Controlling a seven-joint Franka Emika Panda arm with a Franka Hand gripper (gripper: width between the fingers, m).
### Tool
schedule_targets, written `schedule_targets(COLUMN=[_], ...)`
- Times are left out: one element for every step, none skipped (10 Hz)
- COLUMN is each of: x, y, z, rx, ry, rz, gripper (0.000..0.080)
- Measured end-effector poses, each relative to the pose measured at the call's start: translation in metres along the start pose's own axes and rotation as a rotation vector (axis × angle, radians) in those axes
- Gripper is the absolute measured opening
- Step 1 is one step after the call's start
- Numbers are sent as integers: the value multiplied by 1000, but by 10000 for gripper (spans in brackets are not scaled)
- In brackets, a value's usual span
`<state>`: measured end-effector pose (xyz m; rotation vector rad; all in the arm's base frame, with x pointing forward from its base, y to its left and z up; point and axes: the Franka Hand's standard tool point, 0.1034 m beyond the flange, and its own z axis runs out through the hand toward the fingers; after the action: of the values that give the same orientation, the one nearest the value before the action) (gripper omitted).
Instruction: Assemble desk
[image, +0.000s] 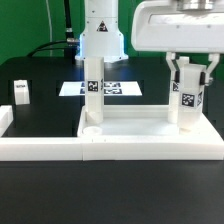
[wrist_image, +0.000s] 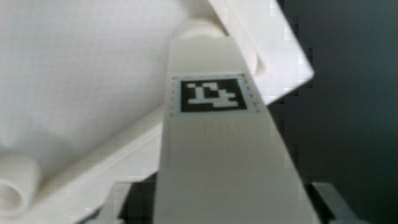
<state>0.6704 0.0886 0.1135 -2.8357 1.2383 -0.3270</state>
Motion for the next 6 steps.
schedule_targets(x=[-1, 0, -1, -1, -1, -2], y=[2, 6, 10, 13, 13, 12], z=[0, 0, 0, 0, 0, 0], rx=[-12, -16, -9, -8, -16, -17], ry=[-7, -27, -77, -107, -111, -109], rz=[157, 335, 529, 704, 769, 768], gripper=[294, 294, 295, 297, 297, 307])
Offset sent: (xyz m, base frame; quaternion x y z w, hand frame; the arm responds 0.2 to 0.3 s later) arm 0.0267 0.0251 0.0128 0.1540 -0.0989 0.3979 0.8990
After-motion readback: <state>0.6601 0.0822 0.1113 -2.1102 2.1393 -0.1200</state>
